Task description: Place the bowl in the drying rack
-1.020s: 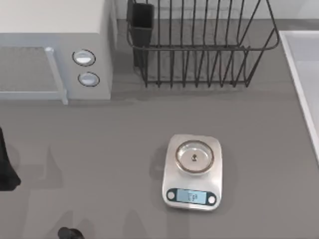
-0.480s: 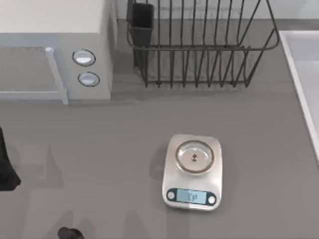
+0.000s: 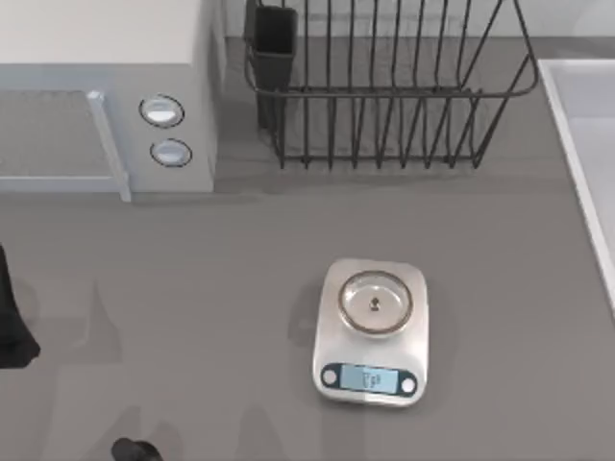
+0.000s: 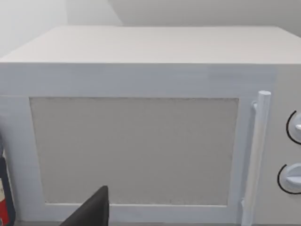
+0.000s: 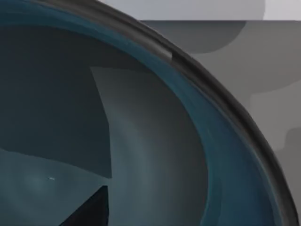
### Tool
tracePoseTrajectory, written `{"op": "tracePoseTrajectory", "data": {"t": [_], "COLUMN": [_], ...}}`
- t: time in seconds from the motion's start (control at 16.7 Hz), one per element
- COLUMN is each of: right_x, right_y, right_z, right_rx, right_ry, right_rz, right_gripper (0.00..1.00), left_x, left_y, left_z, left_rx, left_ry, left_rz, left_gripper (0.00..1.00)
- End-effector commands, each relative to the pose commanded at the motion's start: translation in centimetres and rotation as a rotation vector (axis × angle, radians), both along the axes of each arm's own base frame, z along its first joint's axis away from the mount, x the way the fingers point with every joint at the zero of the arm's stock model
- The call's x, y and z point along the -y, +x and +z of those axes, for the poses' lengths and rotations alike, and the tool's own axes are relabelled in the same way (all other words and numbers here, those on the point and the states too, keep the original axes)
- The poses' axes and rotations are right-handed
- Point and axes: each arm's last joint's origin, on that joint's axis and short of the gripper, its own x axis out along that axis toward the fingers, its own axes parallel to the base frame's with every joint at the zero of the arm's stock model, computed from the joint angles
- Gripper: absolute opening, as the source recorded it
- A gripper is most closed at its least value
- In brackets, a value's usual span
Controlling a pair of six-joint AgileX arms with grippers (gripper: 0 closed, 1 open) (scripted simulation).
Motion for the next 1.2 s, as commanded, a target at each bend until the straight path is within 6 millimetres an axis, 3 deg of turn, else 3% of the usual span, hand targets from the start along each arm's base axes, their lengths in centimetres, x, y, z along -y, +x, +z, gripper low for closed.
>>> {"op": "tracePoseTrajectory", "data": {"t": [0.78, 1.2], "right_x": [0.0, 0.0], "right_y": [0.0, 0.0], "right_z": [0.0, 0.0], "right_rx": [0.0, 0.0], "right_ry": [0.0, 0.0], "right_rz": [0.0, 0.0], "right_gripper": [0.02, 0.0], "left_x": [0.0, 0.0], "left_y": [0.0, 0.0], "left_z": [0.0, 0.0], "left_rx": [0.0, 0.0], "left_ry": [0.0, 0.0], "left_rz": [0.0, 0.0], "left_gripper": [1.0, 1.0]}}
